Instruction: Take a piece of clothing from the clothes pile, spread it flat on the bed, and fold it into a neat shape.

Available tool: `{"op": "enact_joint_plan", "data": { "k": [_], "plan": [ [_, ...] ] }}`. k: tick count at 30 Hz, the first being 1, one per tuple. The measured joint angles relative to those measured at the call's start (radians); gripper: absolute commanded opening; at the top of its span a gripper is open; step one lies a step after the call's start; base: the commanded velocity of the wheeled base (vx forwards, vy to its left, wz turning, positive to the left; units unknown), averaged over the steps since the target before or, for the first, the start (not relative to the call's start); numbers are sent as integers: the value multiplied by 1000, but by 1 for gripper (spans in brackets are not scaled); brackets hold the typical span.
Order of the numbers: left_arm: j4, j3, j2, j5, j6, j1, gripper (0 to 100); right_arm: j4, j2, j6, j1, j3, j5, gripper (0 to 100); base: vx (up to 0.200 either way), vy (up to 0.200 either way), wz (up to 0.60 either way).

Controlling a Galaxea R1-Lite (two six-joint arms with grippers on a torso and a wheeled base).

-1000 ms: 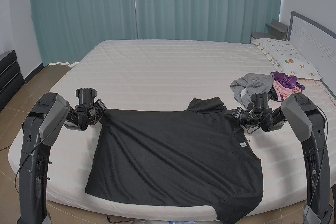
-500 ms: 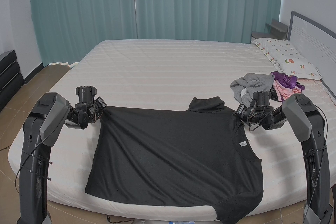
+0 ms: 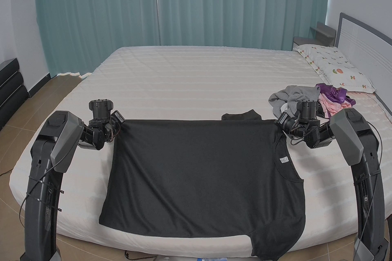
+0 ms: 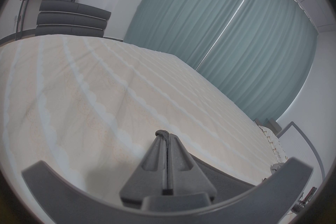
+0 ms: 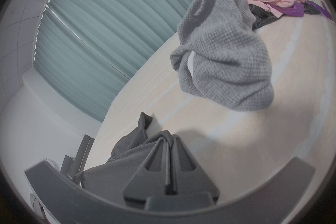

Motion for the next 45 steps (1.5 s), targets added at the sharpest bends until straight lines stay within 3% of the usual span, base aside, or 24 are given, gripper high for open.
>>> {"op": "enact_joint_plan", "data": {
  "k": [7, 8, 17, 22, 36, 45],
  "plan": [
    [9, -5, 21, 1, 0, -1, 0, 0, 16, -5, 8, 2, -16, 0, 0, 0, 0],
    [9, -5, 24, 1, 0, -1, 100, 0, 18, -6, 10, 4, -16, 100, 0, 0, 0],
    [15, 23, 24, 2, 0, 1, 100, 1, -7, -15, 1, 58, -13, 100, 0, 0, 0],
    [31, 120, -39, -16, -2, 18, 100, -4, -79, -39, -24, 180, 10, 100, 0, 0, 0],
    [38, 706, -453, -195, -5, 45, 100, -104, -459, -127, -76, 780, 139, 100, 0, 0, 0],
    [35, 1094, -735, -309, -7, 47, 100, -222, -691, -181, -118, 1213, 184, 100, 0, 0, 0]
  ]
}}
